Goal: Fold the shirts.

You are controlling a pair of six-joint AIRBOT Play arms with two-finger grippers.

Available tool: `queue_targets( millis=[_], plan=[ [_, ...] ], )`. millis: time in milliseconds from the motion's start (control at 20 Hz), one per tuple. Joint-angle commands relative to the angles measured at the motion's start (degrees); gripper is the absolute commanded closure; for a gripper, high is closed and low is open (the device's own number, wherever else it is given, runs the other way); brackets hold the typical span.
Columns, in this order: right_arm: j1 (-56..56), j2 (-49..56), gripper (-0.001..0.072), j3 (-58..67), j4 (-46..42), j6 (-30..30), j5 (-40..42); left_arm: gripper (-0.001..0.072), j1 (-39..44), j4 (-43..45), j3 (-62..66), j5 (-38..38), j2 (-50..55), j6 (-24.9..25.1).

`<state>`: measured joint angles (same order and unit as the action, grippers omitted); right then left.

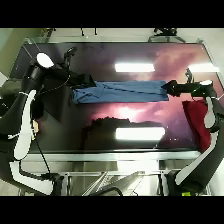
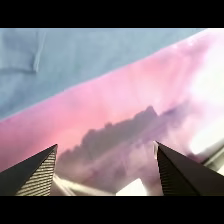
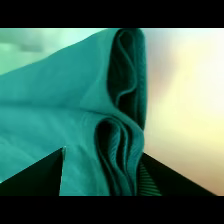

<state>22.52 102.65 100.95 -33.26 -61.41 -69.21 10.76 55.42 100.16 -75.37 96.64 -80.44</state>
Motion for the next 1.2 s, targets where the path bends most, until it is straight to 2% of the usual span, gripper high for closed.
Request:
queue_targets(
  millis=[0,50,100,150,200,400,600,700,950,1150],
  plan=[
    [-1.9,0.4,0.028,0.0,1.2,0.6,-2.5,0.0196,2.5,0.0,0.0,5.0,0.1,-0.2],
    [-2.8,0.3,0.044,0.0,1.4,1.7,-3.1,0.0429,3.3,0.1,0.0,5.7,0.3,-0.2],
    [-3.8,0.0,0.0577,0.0,1.8,2.8,-3.8,0.0589,4.1,0.0,0.0,6.2,0.7,-0.2],
    [-4.6,-0.7,0.0671,0.0,2.3,3.2,-3.9,0.0692,4.7,0.0,0.0,6.5,1.2,-0.1],
    [-5.2,-1.5,0.0693,0.6,2.4,3.2,-4.0,0.0692,5.4,0.0,0.2,6.6,2.0,-0.2],
    [-6.2,-6.8,0.0693,5.4,3.0,1.8,-7.6,0.0692,8.4,0.0,1.8,9.4,8.5,-0.2],
    [-6.1,-14.2,0.0694,7.9,6.4,-3.0,-13.2,0.0692,13.4,-0.2,4.9,21.2,16.6,-0.3],
    [-6.1,-17.5,0.0694,7.9,6.5,-3.6,-14.7,0.0692,16.7,-0.1,8.9,24.9,21.3,-0.7],
    [-6.1,-24.1,0.0693,7.9,6.5,-4.0,-15.1,0.0692,23.3,-0.2,19.0,28.2,31.4,-5.0],
    [-6.1,-24.6,0.0693,7.9,6.5,-5.1,-15.1,0.0692,25.1,-8.2,15.0,32.0,31.9,-3.9]
  ],
)
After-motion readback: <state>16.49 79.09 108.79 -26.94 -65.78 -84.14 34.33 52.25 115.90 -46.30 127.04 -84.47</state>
